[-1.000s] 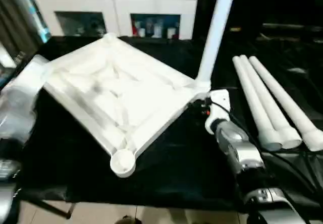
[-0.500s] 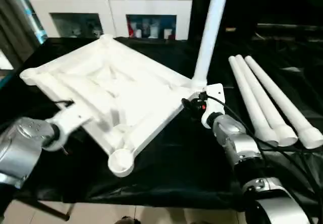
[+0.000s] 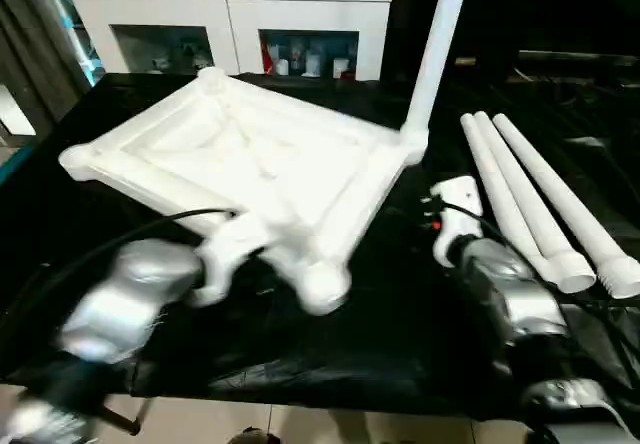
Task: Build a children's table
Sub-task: Rotate table base, then pick table leg
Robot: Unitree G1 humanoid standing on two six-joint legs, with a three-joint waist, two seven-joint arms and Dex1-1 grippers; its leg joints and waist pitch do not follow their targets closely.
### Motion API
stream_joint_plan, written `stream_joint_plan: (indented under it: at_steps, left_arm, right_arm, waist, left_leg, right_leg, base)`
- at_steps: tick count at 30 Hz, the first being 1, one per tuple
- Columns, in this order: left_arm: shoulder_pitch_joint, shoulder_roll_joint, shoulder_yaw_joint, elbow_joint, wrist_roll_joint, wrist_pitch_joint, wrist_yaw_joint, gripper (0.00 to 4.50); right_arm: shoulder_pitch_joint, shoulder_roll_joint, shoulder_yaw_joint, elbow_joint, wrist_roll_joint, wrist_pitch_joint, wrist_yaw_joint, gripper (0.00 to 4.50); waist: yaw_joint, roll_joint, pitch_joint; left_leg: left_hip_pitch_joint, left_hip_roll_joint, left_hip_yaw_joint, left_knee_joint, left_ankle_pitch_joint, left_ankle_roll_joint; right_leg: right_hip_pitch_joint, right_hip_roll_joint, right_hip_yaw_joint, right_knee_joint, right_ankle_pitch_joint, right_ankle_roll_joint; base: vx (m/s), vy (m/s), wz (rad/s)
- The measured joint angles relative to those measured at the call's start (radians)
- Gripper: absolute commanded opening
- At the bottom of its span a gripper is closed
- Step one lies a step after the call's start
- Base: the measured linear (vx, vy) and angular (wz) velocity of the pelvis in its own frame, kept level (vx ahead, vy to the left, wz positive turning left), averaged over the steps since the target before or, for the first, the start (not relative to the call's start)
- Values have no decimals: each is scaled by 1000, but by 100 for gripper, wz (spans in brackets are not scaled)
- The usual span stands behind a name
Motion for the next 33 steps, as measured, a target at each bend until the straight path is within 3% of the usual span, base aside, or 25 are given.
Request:
stream_joint_plan:
  at_steps: [6,9,12,15,17,18,22,26,30,33]
  left_arm:
    - [-83,-115,-32,173,41,-131,94,121]
    - [-126,-211,-30,276,60,-221,168,121]
    - [-142,-277,-21,312,56,-307,235,121]
    - [-164,-279,-9,315,54,-330,251,121]
    - [-156,-269,14,278,31,-317,240,121]
    - [-152,-261,31,241,13,-302,228,128]
    - [-144,-218,88,89,-79,-219,145,128]
    - [-143,-160,81,4,-130,-141,65,128]
    - [-134,-114,65,-44,-139,-81,17,128]
    - [-119,-102,53,-77,-152,-40,-2,128]
  right_arm:
    - [42,-35,-7,-103,9,48,14,348]
    - [64,-43,-27,-179,13,98,-12,348]
    - [63,-51,-39,-226,14,139,-40,348]
    - [63,-64,-40,-253,12,187,-60,348]
    - [62,-70,-50,-274,16,250,-73,348]
    - [59,-72,-67,-279,26,287,-78,375]
    - [-14,-76,-138,-270,57,371,-128,387]
    - [-142,-123,-139,-142,42,378,-152,426]
    - [-258,-161,-139,35,7,422,-215,426]
    - [-299,-184,-158,121,3,466,-228,426]
  waist:
    - [-13,1,0]
    - [-11,4,0]
    - [-14,5,-1]
    - [-21,9,-3]
    - [-26,11,-2]
    - [-25,11,-1]
    - [-22,11,-1]
    - [-21,9,-1]
    - [-15,9,0]
    - [-12,8,0]
  left_leg:
    - [0,1,0,0,0,0]
    - [-1,0,0,1,0,0]
    - [-1,0,0,1,0,0]
    - [0,1,-1,1,0,0]
    - [0,1,-1,1,0,0]
    - [0,2,-1,1,0,0]
    - [0,2,-1,1,0,1]
    - [0,1,0,3,0,1]
    - [0,1,0,3,0,0]
    - [-1,1,0,3,0,1]
  right_leg:
    - [0,0,-1,0,0,0]
    - [0,0,-1,-1,0,1]
    - [0,0,-1,-1,1,0]
    - [0,0,-2,0,1,1]
    - [0,1,-2,0,1,1]
    - [0,1,-2,0,1,1]
    - [0,1,-2,1,1,1]
    - [0,0,-1,2,1,1]
    - [0,0,-1,2,1,1]
    - [0,0,-1,2,1,1]
  base:
    - [0,0,0]
    - [0,0,0]
    - [0,0,0]
    - [0,0,0]
    - [0,0,0]
    - [0,0,0]
    - [0,0,0]
    - [0,0,0]
    - [0,0,0]
    - [0,0,0]
